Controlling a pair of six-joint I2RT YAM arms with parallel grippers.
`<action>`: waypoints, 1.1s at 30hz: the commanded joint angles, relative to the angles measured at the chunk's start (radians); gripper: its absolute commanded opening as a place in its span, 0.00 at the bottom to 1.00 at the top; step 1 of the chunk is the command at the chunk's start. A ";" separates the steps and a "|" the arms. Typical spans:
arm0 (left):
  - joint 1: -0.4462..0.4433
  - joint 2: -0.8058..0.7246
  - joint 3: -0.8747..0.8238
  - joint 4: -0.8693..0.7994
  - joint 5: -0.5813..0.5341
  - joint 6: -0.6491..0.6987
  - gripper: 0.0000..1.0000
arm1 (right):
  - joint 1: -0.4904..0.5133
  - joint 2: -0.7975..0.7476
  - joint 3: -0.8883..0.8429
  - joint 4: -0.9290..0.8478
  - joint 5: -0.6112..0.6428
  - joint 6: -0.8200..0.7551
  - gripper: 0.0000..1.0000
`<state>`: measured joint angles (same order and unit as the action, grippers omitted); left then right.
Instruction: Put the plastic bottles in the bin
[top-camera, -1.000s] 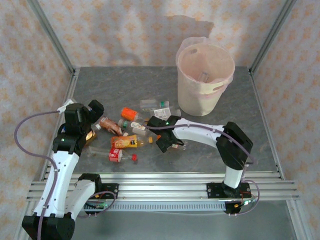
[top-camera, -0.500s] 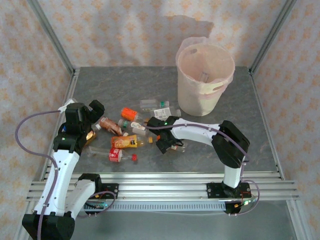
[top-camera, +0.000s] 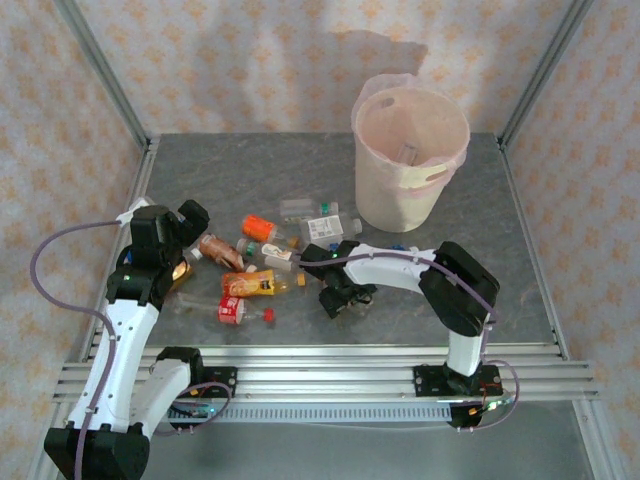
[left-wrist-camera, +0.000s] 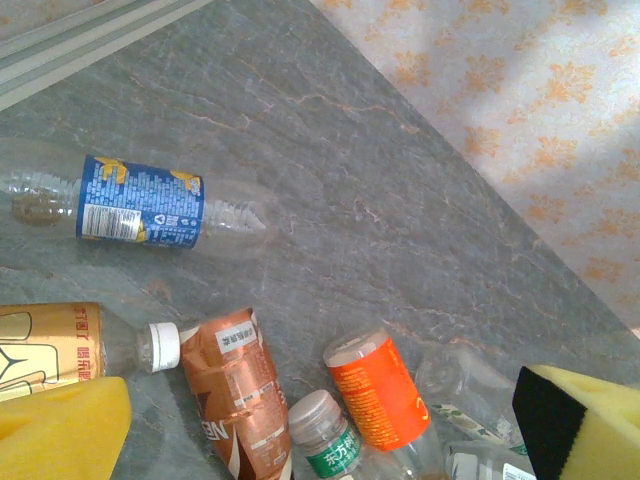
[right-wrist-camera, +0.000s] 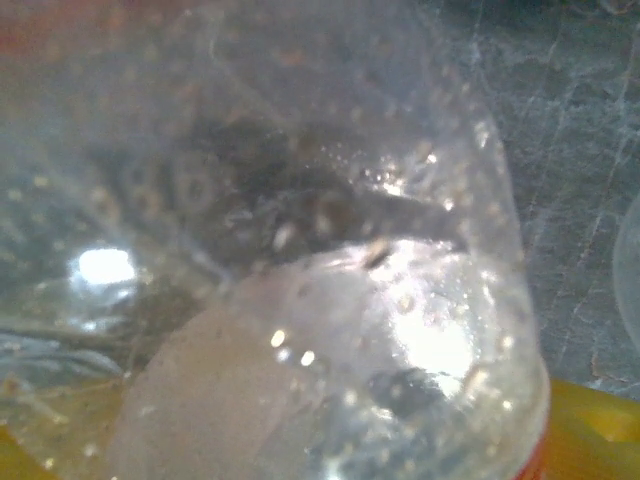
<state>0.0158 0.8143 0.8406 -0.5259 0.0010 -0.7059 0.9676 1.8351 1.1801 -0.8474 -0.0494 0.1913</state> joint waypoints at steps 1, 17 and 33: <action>0.006 -0.012 0.008 0.001 0.007 0.022 1.00 | 0.000 -0.009 -0.023 0.008 -0.001 0.027 0.82; 0.006 -0.023 0.014 -0.008 0.001 0.025 1.00 | 0.018 -0.051 0.012 -0.021 0.002 0.022 0.58; 0.006 -0.020 0.014 -0.006 -0.005 0.026 1.00 | 0.025 -0.323 0.098 -0.084 0.063 0.034 0.45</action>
<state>0.0158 0.8051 0.8406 -0.5266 0.0006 -0.7055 0.9878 1.5940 1.2190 -0.8890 -0.0505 0.2169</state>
